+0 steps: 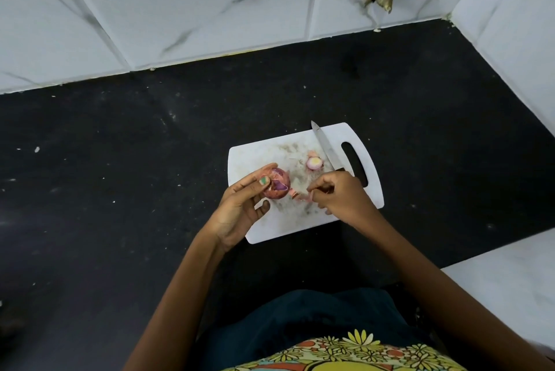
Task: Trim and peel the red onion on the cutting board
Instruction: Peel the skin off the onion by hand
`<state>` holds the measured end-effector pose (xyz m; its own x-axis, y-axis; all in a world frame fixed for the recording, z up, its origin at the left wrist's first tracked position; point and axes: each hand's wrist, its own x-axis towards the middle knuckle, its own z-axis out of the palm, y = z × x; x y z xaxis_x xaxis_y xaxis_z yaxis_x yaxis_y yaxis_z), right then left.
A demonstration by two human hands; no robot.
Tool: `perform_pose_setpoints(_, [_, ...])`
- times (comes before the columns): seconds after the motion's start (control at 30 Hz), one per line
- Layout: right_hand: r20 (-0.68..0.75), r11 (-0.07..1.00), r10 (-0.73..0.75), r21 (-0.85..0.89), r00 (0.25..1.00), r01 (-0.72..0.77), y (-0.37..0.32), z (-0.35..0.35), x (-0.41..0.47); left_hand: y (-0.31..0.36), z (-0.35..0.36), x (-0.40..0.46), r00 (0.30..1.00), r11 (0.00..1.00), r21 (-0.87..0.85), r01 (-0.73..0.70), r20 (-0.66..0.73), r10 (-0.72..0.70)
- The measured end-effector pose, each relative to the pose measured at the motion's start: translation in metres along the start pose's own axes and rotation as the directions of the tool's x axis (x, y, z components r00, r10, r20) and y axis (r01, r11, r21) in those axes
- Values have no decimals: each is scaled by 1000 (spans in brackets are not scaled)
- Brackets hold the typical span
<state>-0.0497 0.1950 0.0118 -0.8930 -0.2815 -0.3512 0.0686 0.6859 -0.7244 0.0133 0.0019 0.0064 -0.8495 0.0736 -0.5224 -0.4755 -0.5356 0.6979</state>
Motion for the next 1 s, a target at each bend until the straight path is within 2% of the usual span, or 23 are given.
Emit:
perform_pose_setpoints(0.13, [-171,992,-57,-118,984,37,3,-6,1,-1,0,0,999,1000,-26,13,-44,-14])
perform_pose_setpoints(0.17, [-176,986,-78,-159,981,50,4,-9,1,-2,0,0,998,999,-34,14,-55,-16])
perform_pose_setpoints(0.2, [-136,976,-88,-209,987,58,4,-12,1,-3,-1,0,998,999,-36,16,-62,-19])
perform_pose_setpoints(0.3, [132,906,-9,-419,991,64,2,-17,-6,-4,-1,0,997,999,-24,25,-73,-27])
perform_pose_setpoints(0.33, [182,869,17,-489,983,75,2,-16,-8,-4,0,0,997,999,-24,29,-76,-30])
perform_pose_setpoints(0.4, [189,808,4,-580,982,108,2,-12,-10,-5,1,1,996,999,-21,31,-79,-32])
perform_pose_setpoints(0.53, [141,793,-48,-596,989,124,3,-9,-9,-9,1,3,996,998,-59,21,-89,-26])
perform_pose_setpoints(0.73, [241,760,-105,-606,965,234,3,-11,-8,-13,4,6,997,997,-74,-9,-80,3])
perform_pose_setpoints(1.0, [242,754,-199,-581,950,306,11,-6,-3,-9,-1,14,996,996,-81,-44,-84,37])
